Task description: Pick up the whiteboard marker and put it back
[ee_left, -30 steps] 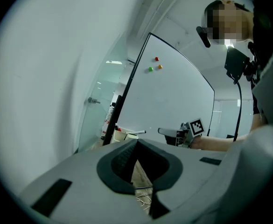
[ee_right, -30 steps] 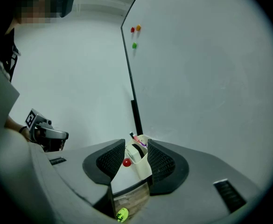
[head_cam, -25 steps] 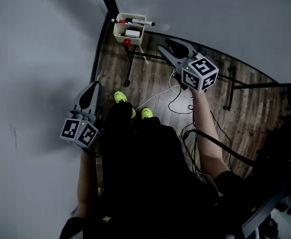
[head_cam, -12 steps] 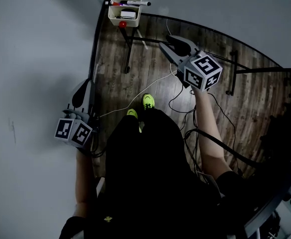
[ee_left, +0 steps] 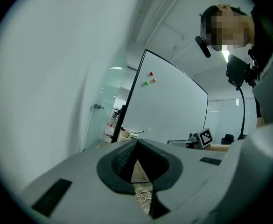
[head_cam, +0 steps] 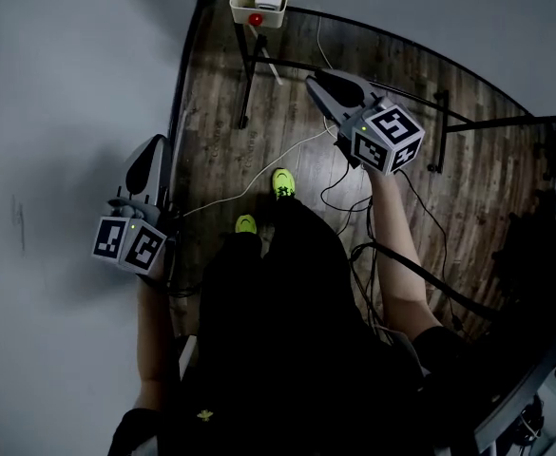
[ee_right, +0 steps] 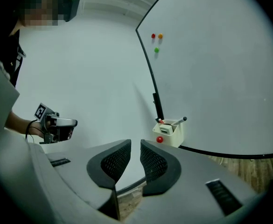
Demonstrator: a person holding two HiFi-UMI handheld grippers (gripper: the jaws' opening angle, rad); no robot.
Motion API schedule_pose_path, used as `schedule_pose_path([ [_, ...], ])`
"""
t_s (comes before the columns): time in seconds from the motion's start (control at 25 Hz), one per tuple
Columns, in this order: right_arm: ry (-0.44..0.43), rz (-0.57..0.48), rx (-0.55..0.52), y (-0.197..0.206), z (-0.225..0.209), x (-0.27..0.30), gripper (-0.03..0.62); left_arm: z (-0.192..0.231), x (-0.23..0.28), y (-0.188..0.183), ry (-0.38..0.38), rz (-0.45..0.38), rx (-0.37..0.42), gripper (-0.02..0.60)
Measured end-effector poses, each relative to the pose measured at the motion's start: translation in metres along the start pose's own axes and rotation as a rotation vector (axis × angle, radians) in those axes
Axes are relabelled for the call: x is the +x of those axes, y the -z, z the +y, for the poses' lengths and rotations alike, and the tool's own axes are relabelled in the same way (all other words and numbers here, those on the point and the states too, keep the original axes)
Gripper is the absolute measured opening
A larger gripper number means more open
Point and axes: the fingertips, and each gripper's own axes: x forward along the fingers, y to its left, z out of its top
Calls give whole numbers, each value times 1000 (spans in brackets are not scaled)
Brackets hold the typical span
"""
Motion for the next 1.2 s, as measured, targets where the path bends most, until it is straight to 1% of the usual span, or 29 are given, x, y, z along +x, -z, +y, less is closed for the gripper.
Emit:
schedule_pose_path([
  [0.2, 6, -15, -12, -3, 55, 0, 63, 12, -41, -1, 25, -14, -15, 32],
  [0.32, 19, -22, -28, -6, 86, -4, 61, 9, -57, -1, 65, -23, -18, 32],
  [0.4, 37, -28, -43, -9, 102, -9, 46, 3, -62, -2, 102, -31, -15, 32],
  [0.48, 53, -40, -48, -14, 117, -14, 14, -2, -66, -4, 140, -42, -11, 32],
  [0.6, 70, -58, -52, -20, 139, -21, 14, -13, -70, -5, 206, -45, 7, 32],
  [0.72, 90, -50, -88, -23, 162, -27, 12, -24, -75, -5, 265, -38, 25, 32],
  [0.92, 109, -40, -124, -20, 198, -39, 12, -36, -86, 0, 345, -26, 13, 31],
  [1.04, 119, -29, -115, -11, 216, -43, 12, -42, -91, 5, 379, -14, 2, 31],
  [1.2, 117, -25, -115, -9, 236, -48, 11, -49, -97, 6, 395, -9, -2, 32],
])
